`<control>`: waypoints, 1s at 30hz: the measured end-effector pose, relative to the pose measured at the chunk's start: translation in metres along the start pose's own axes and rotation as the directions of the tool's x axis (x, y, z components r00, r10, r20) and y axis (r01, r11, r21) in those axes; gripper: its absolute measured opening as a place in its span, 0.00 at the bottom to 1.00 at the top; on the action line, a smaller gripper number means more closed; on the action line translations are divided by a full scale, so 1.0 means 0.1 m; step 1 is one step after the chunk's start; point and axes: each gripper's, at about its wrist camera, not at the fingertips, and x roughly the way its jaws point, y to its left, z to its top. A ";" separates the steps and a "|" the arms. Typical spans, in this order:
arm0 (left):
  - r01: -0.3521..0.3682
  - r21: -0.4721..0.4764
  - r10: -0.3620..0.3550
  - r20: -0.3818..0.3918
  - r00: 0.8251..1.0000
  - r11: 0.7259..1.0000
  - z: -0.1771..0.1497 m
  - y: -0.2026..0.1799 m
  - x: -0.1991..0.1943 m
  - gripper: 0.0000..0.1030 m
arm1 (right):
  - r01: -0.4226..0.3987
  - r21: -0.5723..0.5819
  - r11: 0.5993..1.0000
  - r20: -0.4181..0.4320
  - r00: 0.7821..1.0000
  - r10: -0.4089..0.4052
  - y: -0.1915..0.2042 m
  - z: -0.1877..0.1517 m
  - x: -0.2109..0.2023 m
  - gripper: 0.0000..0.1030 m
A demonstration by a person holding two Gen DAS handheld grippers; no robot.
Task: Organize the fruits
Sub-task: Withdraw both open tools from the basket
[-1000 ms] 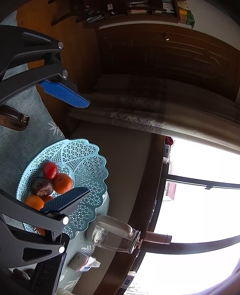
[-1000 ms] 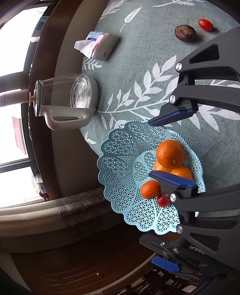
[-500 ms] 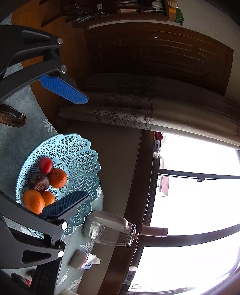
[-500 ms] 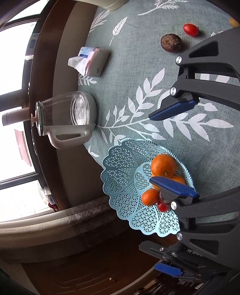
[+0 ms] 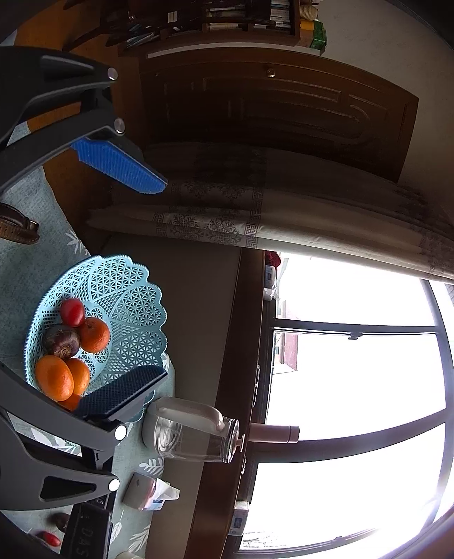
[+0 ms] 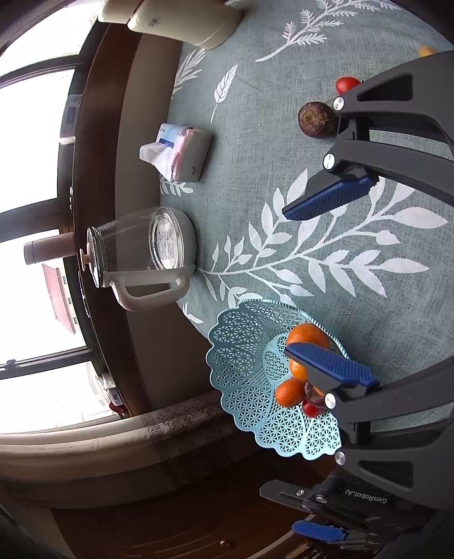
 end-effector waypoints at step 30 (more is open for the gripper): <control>0.099 0.249 -0.141 0.158 0.977 0.963 0.02 -0.54 -0.47 0.97 | 0.162 0.164 0.973 0.096 0.979 -0.179 -0.76 -0.29 -0.65 0.73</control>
